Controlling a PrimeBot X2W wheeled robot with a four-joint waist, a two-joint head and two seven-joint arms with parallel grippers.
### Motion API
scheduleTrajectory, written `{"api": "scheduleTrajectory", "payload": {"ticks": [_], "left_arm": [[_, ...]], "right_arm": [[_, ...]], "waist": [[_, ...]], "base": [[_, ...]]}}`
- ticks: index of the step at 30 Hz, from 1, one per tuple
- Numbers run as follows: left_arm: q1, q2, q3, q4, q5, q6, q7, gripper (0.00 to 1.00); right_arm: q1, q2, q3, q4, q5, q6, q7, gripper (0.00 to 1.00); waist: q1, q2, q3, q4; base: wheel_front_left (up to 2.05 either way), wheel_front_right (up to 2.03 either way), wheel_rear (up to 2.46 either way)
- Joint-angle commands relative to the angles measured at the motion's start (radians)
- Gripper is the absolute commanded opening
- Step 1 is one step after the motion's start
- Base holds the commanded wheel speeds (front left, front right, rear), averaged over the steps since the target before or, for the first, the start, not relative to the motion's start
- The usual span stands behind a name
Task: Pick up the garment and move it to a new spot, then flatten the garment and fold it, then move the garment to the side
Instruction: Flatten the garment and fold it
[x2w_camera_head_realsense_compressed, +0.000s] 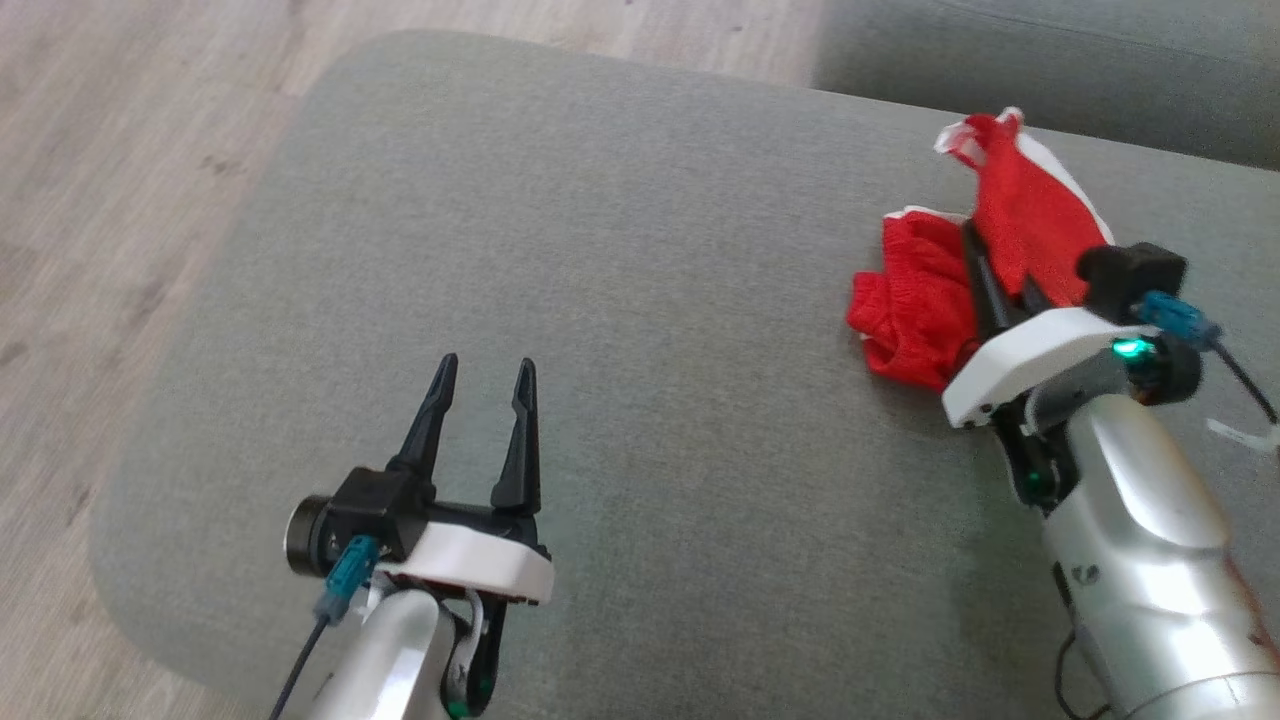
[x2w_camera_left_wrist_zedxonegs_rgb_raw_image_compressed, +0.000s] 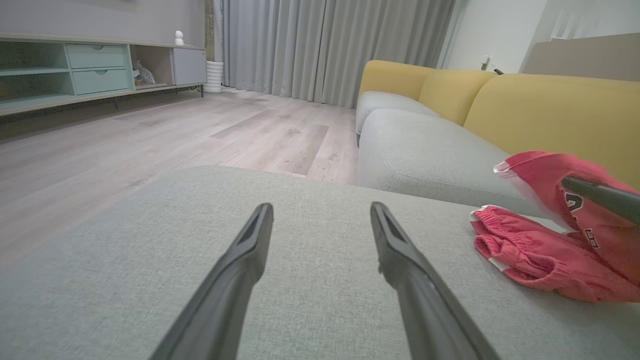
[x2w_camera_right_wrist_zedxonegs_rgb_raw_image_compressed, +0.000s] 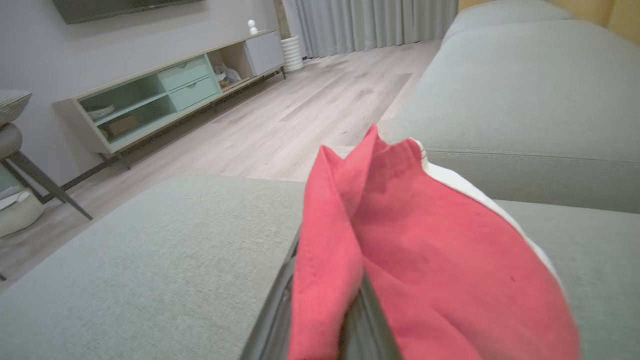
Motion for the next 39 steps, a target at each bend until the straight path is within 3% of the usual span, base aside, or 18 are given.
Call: {"api": "scheduleTrajectory", "payload": {"ticks": [1, 13, 14, 15, 24, 27, 33, 39], "left_arm": [[-0.042, 0.007, 0.026, -0.024, -0.004, 0.005, -0.005, 1.00], [-0.045, 0.007, 0.019, -0.021, -0.037, 0.012, -0.005, 1.00], [-0.047, 0.007, 0.018, -0.021, -0.038, 0.013, -0.005, 1.00], [-0.048, 0.007, 0.018, -0.020, -0.039, 0.013, -0.005, 1.00], [-0.052, 0.007, 0.034, -0.005, -0.019, 0.006, -0.005, 1.00], [-0.050, 0.007, 0.053, 0.006, -0.004, 0.007, -0.005, 1.00], [-0.039, 0.007, 0.097, 0.005, 0.015, -0.002, -0.005, 1.00], [-0.001, 0.007, 0.145, -0.020, 0.039, 0.001, -0.005, 1.00]], "right_arm": [[-0.040, 0.018, 0.034, -0.022, 0.008, -0.001, -0.007, 0.00], [-0.051, 0.011, 0.252, 0.106, 0.031, -0.001, -0.002, 0.00], [-0.052, 0.009, 0.273, 0.120, 0.029, -0.001, 0.003, 0.82], [-0.052, 0.009, 0.290, 0.132, 0.030, -0.001, 0.007, 1.00], [-0.051, 0.008, 0.368, 0.128, 0.078, -0.001, -0.085, 1.00], [-0.039, -0.021, 0.362, 0.095, 0.072, -0.001, -0.127, 1.00], [0.044, -0.073, 0.200, -0.028, 0.025, -0.001, -0.148, 1.00], [0.223, -0.046, -0.007, -0.243, -0.111, -0.001, -0.149, 1.00]], "waist": [[0.0000, 0.0000, 0.004, 0.017], [0.0000, 0.0000, 0.004, 0.032], [0.0000, 0.0000, 0.004, 0.028], [0.0000, 0.0000, 0.003, 0.023], [0.0000, 0.0000, -0.028, -0.055], [0.0000, 0.0000, -0.050, -0.098], [0.0000, 0.0000, -0.081, -0.183], [0.0000, 0.0000, -0.096, -0.259]], "base": [[0.00, 0.00, 0.00], [0.00, 0.00, 0.00], [0.00, 0.00, 0.00], [0.00, 0.00, 0.00], [0.00, 0.00, 0.00], [0.00, 0.00, 0.00], [0.00, 0.00, 0.00], [0.00, 0.00, 0.00]]}}
